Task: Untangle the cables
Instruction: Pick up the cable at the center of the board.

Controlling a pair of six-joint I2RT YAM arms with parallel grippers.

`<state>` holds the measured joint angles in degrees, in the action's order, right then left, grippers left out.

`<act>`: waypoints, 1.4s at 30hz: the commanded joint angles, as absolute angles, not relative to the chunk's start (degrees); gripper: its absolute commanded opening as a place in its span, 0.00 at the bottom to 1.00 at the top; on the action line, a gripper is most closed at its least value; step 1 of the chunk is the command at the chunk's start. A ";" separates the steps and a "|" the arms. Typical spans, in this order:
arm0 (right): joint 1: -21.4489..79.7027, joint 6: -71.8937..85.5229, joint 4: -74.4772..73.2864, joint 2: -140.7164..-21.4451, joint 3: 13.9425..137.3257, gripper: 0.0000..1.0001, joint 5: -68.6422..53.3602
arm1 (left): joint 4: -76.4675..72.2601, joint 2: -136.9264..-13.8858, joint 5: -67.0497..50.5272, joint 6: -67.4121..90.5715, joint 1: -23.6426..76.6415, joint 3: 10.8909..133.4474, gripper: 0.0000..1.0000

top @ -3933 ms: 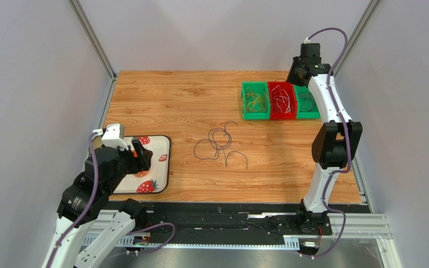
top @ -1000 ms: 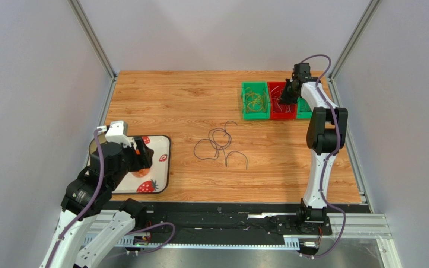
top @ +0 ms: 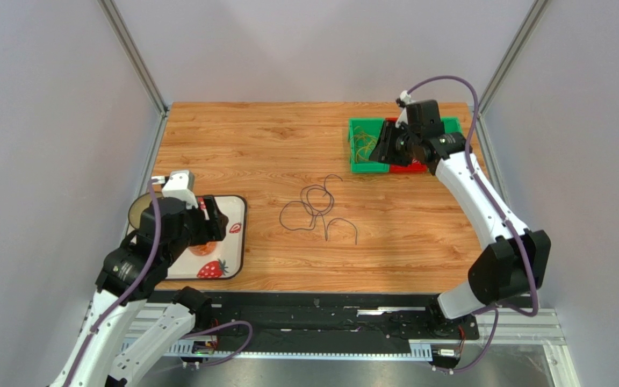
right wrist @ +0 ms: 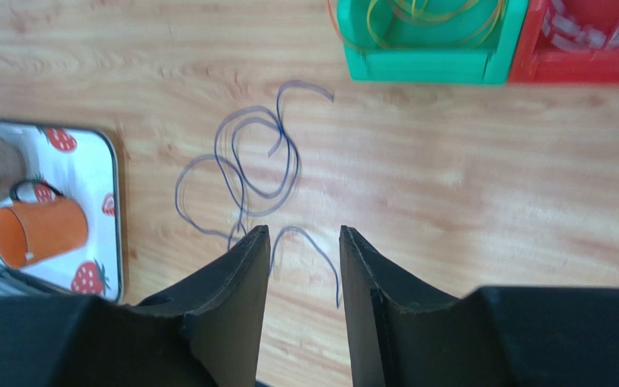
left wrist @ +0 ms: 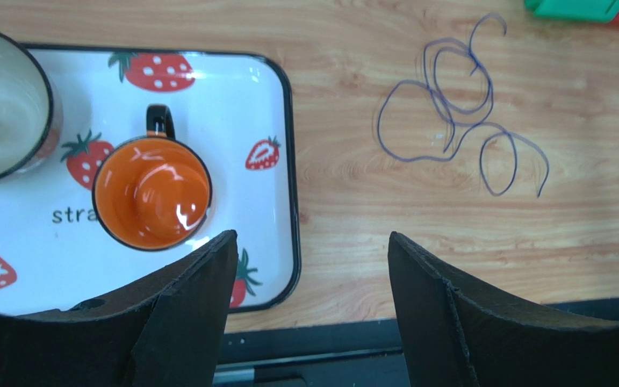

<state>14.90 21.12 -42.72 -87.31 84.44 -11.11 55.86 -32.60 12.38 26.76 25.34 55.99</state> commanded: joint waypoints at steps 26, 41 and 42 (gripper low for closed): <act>26.10 36.12 -11.70 -62.40 34.99 0.47 -5.01 | 31.12 -85.85 4.31 31.20 30.06 73.11 0.73; 26.19 35.51 -6.06 -65.12 31.55 0.47 -5.62 | 31.55 -112.14 2.81 36.65 32.17 86.31 0.66; 26.19 35.42 -5.98 -65.47 31.81 0.47 -5.97 | 31.55 -113.37 2.55 36.91 32.25 86.48 0.65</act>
